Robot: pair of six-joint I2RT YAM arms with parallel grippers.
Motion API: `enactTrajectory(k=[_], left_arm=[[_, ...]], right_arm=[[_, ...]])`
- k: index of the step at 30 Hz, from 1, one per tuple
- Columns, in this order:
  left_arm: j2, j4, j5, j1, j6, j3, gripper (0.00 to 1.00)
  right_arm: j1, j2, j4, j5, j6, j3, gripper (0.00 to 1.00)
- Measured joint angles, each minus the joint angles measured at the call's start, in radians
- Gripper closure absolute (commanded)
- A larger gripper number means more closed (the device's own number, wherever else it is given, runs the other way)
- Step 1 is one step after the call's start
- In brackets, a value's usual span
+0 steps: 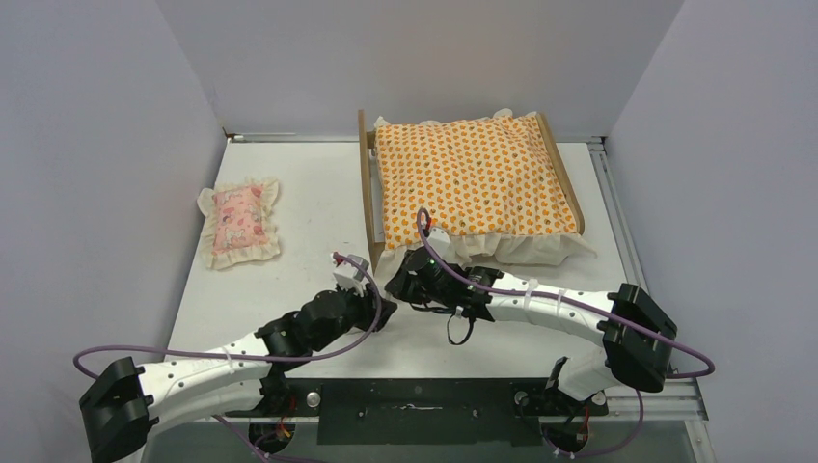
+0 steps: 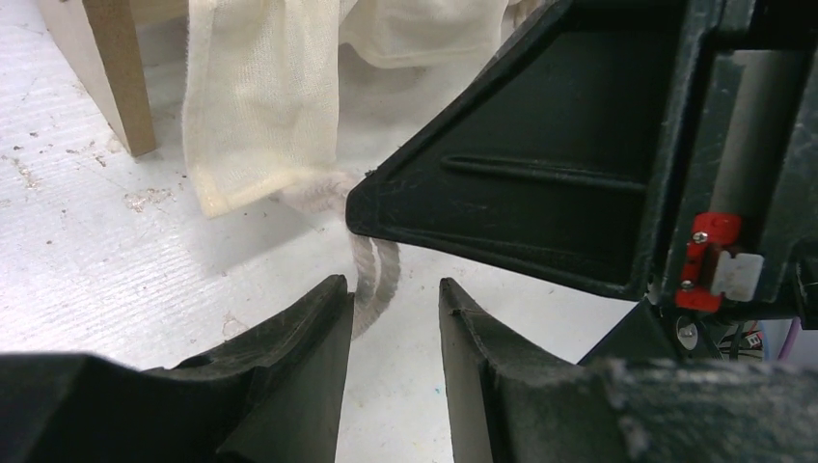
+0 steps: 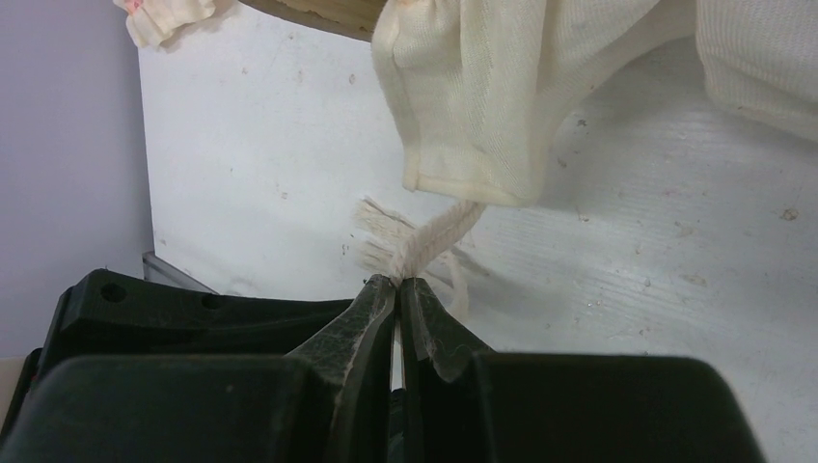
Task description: Set up the pet bed
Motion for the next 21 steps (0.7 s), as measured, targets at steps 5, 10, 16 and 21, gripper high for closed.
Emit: enactTrajectory(k=[5, 10, 16, 21], left_arm=[[0.039, 0.033, -0.005, -0.002, -0.011, -0.009, 0.64], [0.080, 0.059, -0.012, -0.005, -0.015, -0.020, 0.69], [0.116, 0.094, -0.010, -0.006, -0.019, -0.020, 1.00], [0.074, 0.094, -0.001, -0.006, -0.025, -0.020, 1.00]], right_arm=[[0.000, 0.000, 0.007, -0.006, 0.016, -0.011, 0.94], [0.002, 0.000, 0.028, -0.016, 0.032, -0.013, 0.92], [0.008, 0.000, 0.044, -0.033, 0.042, -0.016, 0.73], [-0.019, -0.031, 0.050, -0.042, 0.003, -0.043, 0.58]])
